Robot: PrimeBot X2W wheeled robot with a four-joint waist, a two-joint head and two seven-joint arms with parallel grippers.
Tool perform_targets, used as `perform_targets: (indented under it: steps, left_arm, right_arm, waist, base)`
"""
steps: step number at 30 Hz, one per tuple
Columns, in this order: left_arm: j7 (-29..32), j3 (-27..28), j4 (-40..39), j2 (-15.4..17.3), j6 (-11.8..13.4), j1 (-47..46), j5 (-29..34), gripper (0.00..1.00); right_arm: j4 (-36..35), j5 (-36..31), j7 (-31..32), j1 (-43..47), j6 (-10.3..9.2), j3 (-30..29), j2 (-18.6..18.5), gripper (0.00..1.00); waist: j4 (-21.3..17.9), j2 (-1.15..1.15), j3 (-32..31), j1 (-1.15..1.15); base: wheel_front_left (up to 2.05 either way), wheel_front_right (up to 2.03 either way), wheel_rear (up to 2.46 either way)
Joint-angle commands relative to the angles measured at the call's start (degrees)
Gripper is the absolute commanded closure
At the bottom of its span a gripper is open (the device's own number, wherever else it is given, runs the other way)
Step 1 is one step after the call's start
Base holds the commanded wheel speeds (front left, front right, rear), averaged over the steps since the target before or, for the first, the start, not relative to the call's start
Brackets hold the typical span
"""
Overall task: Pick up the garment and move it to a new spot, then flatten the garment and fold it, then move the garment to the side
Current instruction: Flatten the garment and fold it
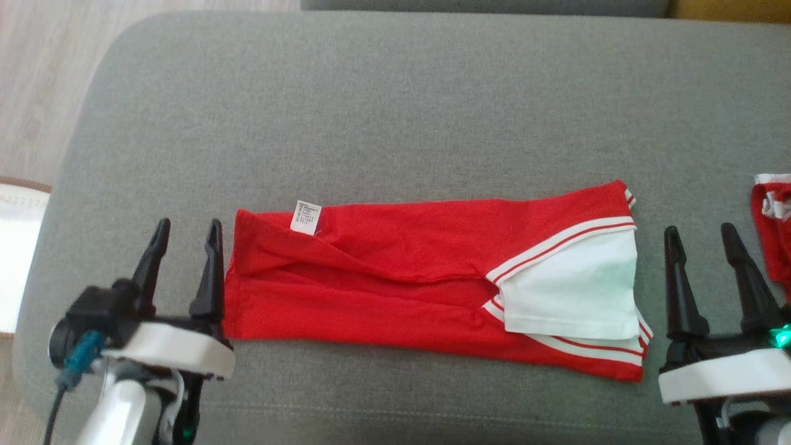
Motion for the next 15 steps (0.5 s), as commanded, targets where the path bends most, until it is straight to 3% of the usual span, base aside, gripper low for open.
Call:
perform_targets:
  steps: [1,15]
  left_arm:
    - [-0.68,2.04,-2.28,1.15,0.44,-0.78,0.78,0.00]
    - [0.93,0.48,-6.80,1.84,2.68,2.39,2.52,0.00]
  right_arm:
    - [-1.91,-0.18,-0.17,-0.35,0.37,0.98,-0.34,0.00]
    - [0.23,0.64,-0.67,0.76,0.37,0.57,-0.34,0.00]
  waist:
    - [-0.06,0.00,-0.85,0.00]
    - [-0.32,0.00,-1.70,0.00]
  base:
    - [0.00,0.00,0.00]
    - [0.00,0.00,0.00]
